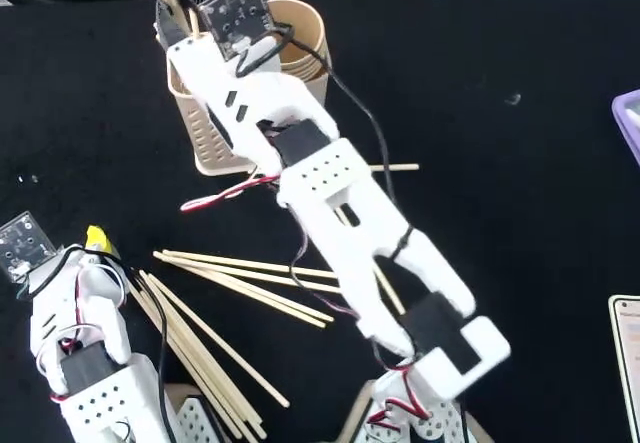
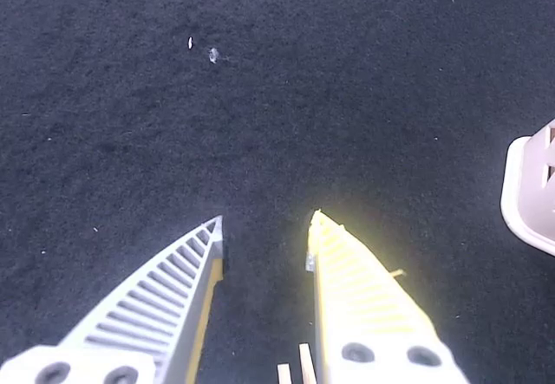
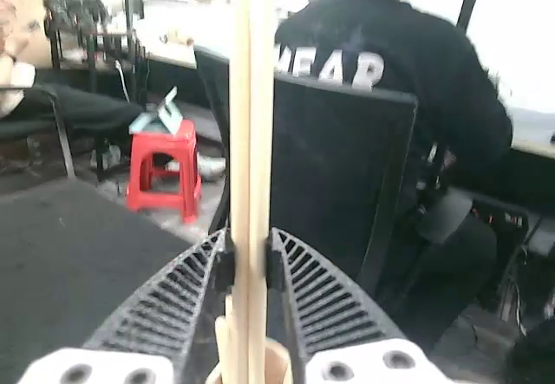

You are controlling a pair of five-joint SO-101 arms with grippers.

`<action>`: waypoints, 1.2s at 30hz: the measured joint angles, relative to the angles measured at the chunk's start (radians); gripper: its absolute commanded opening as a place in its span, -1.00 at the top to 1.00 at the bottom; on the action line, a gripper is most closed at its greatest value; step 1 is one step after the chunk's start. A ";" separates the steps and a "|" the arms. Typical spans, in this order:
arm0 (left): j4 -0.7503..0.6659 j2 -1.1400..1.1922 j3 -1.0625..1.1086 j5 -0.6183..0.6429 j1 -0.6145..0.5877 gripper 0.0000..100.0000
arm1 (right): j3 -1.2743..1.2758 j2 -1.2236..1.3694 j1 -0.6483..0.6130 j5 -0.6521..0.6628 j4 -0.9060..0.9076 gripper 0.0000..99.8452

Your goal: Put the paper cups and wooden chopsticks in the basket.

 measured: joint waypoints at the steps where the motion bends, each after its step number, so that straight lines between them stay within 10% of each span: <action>1: 0.000 0.000 0.000 0.000 0.000 0.67 | 0.003 0.002 0.000 0.000 0.000 0.98; 11: 0.000 0.000 0.000 0.000 0.000 0.67 | -0.066 0.000 0.000 0.000 0.374 0.62; 19: 0.000 0.000 0.000 0.000 0.000 0.67 | -0.296 0.000 0.000 0.000 0.704 0.71; 30: 0.000 0.000 0.000 0.000 0.000 0.67 | -0.425 -0.003 -0.115 0.014 1.547 0.72; 36: 0.000 0.000 0.000 0.000 0.000 0.67 | -0.061 -0.063 -0.180 0.127 1.438 0.72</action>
